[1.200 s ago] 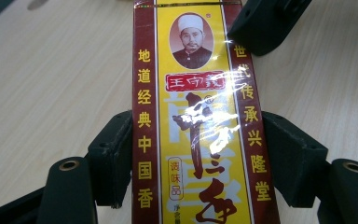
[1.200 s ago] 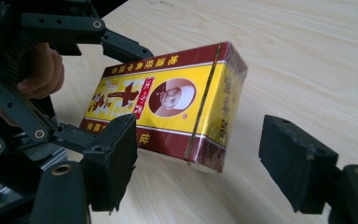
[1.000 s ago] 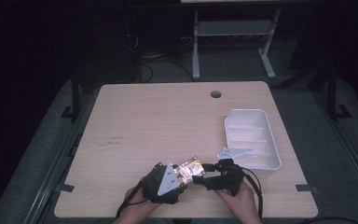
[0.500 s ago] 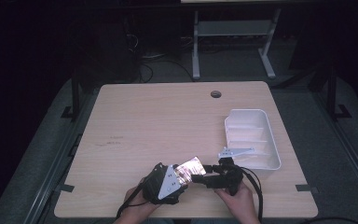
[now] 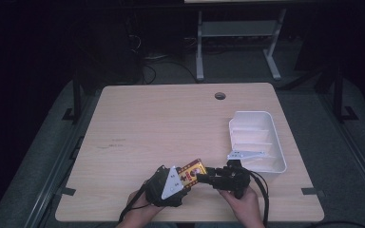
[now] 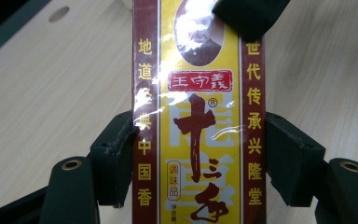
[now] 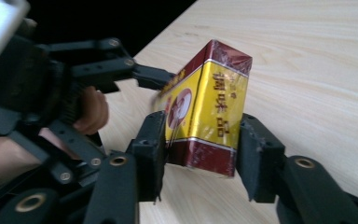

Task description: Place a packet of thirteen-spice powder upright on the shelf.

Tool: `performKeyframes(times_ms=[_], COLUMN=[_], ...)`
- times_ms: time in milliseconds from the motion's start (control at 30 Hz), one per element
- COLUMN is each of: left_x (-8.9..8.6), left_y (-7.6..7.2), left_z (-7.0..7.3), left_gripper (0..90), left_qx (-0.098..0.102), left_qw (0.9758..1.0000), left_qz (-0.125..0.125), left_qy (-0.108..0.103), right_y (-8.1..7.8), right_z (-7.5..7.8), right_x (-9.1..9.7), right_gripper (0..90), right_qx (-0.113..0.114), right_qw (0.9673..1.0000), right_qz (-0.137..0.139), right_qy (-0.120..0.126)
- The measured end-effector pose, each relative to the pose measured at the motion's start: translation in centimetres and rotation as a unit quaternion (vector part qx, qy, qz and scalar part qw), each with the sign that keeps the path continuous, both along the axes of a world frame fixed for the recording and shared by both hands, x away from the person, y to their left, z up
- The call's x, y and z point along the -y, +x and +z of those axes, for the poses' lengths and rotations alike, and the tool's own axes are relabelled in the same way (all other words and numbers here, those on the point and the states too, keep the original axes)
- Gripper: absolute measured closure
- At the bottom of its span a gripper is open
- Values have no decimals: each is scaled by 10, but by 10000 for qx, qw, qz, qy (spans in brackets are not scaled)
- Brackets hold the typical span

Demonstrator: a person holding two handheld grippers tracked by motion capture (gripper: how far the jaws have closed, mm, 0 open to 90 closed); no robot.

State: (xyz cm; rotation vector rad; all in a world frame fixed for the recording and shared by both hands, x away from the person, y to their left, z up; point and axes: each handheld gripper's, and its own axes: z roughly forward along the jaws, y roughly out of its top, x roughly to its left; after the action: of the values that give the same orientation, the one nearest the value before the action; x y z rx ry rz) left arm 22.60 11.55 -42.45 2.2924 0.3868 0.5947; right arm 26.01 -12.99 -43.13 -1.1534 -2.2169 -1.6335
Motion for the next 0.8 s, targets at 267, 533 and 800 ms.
performKeyframes(times_ms=[267,533,800], left_x=[3,4,0], left_y=[-3,-2,2], left_z=[0,0,1], left_gripper=[321,315,253], left_qx=[69,58,-250], left_qw=[10000,9999,9983], left_qz=[-37,-112,-502], left_qy=[34,-14,-157], right_y=[-1,-2,-7], right_z=[-1,5,16], right_x=[-4,-3,-7], right_gripper=[581,634,676], right_qx=[-114,-43,302], right_qw=[9998,9998,9979], right_qz=[125,201,519], right_qy=[141,59,-232])
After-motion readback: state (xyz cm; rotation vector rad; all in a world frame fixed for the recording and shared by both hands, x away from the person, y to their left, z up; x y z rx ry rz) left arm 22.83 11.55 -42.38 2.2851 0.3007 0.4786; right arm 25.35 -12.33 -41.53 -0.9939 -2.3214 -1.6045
